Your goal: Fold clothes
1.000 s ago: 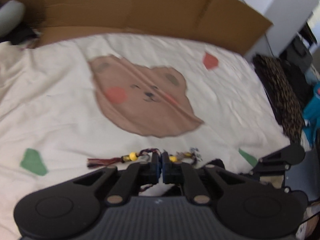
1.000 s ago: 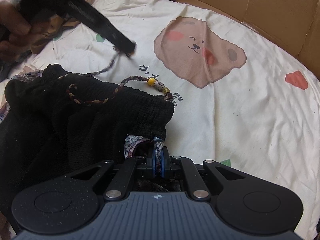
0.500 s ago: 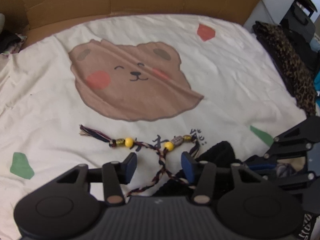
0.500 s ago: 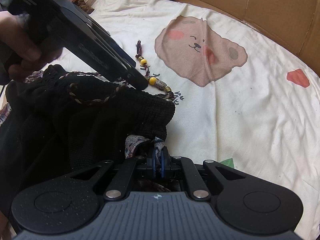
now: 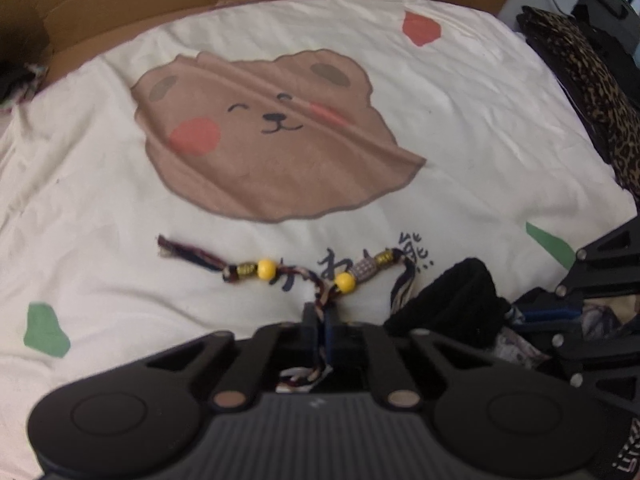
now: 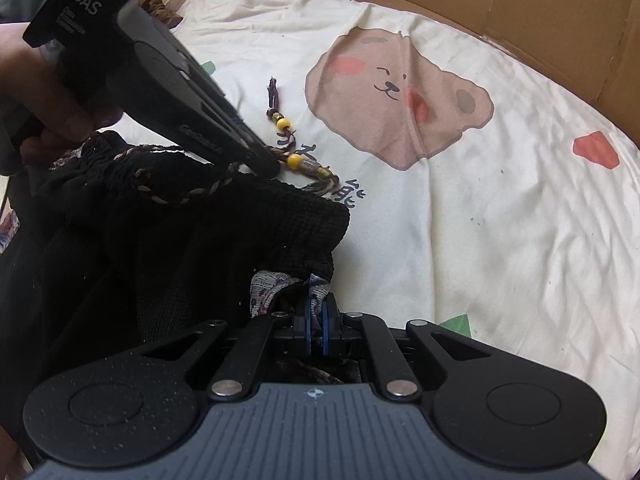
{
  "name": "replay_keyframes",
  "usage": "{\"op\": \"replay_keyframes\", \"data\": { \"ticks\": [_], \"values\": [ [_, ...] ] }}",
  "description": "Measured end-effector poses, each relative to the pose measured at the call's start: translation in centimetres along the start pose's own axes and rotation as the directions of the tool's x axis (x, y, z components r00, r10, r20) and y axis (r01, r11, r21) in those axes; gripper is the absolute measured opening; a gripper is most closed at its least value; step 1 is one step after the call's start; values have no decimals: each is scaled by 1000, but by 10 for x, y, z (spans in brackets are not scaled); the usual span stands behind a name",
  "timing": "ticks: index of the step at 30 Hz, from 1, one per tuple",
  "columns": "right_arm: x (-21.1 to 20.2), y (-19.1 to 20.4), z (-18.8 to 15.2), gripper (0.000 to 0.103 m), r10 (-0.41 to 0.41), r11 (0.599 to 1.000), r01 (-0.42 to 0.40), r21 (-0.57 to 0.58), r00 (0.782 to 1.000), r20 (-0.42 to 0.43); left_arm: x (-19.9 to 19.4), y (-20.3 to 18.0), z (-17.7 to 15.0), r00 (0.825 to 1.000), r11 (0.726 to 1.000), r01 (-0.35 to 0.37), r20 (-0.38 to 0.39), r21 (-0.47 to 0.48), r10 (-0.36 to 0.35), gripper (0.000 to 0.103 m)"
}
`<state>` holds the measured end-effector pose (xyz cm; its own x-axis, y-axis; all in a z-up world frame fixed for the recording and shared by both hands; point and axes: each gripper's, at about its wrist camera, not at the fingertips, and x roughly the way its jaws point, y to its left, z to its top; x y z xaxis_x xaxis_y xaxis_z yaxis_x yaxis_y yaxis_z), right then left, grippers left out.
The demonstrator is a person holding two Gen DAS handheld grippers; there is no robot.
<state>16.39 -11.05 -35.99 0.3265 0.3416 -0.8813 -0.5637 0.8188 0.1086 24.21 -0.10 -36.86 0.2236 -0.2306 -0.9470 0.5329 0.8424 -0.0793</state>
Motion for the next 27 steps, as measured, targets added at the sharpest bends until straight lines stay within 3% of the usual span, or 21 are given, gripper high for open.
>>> {"op": "replay_keyframes", "data": {
  "ticks": [8, 16, 20, 27],
  "values": [
    [2, -3, 3, 3, -4, 999, 5, 35, 1000, -12, -35, 8, -3, 999, 998, 8, 52, -65, -5, 2],
    [-10, -7, 9, 9, -32, 992, 33, 122, 999, -5, -87, 4, -11, 994, 998, 6, 113, -67, 1, 2],
    [-27, -11, 17, 32, -48, 989, 45, 143, 999, 17, -107, 5, -20, 992, 996, 6, 129, -85, 5, 2],
    [-60, -24, 21, 36, -55, 982, 46, 183, 998, 43, -137, 1, -36, 988, 992, 37, 155, -117, -19, 2]
  ]
}}
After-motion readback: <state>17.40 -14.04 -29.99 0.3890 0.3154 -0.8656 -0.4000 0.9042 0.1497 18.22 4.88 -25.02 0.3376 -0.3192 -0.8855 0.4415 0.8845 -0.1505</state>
